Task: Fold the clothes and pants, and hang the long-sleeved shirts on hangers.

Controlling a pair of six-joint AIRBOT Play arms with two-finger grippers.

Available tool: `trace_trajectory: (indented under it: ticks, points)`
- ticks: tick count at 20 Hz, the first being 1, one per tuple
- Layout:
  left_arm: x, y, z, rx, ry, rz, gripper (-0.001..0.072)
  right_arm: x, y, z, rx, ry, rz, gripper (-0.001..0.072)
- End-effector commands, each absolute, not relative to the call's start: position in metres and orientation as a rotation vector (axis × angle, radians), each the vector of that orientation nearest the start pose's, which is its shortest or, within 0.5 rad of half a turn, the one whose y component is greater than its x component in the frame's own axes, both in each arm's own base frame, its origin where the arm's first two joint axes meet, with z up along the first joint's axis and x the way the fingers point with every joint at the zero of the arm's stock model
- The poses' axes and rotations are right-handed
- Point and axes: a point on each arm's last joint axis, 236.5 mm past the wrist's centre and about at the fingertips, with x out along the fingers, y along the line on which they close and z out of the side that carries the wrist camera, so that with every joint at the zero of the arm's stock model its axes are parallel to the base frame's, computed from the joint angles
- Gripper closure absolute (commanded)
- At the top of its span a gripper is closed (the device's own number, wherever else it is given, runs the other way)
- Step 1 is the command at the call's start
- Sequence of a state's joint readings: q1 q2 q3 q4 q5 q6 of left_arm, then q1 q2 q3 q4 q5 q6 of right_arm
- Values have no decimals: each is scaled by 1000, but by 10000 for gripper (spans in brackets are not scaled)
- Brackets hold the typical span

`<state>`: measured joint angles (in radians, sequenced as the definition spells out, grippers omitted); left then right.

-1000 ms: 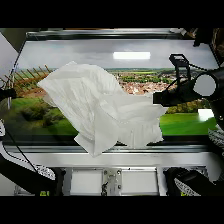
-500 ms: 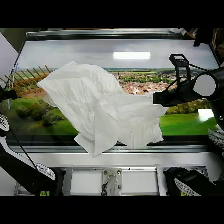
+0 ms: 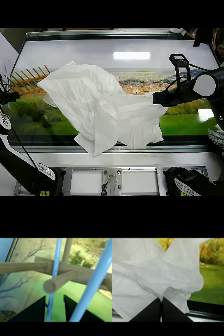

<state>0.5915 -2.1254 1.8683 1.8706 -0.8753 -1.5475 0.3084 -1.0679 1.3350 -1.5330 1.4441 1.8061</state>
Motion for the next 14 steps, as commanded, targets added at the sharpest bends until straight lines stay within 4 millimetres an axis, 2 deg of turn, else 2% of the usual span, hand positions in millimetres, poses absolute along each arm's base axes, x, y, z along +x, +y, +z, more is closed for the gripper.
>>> trace_trajectory:
  ticks: [1, 3, 4, 8, 10, 12, 14]
  points:
    - [471, 372, -126, -28, 1204, 594, 466, 320, 112, 126, 50, 1199, 163, 696]
    - [473, 369, -126, -26, 1208, 589, 486, 320, 112, 126, 50, 1199, 163, 696]
    - [471, 368, -127, -23, 1216, 587, 697, 321, 112, 126, 50, 1199, 163, 696]
    - [467, 365, -127, -30, 1242, 585, 693, 321, 112, 126, 50, 1199, 163, 696]
    - [463, 364, -118, -34, 1249, 592, 694, 321, 112, 126, 50, 1199, 163, 696]
    - [464, 365, -94, -30, 1220, 603, 694, 321, 112, 126, 50, 1199, 163, 696]
    - [464, 364, -58, -24, 1181, 618, 693, 321, 112, 126, 50, 1199, 163, 696]
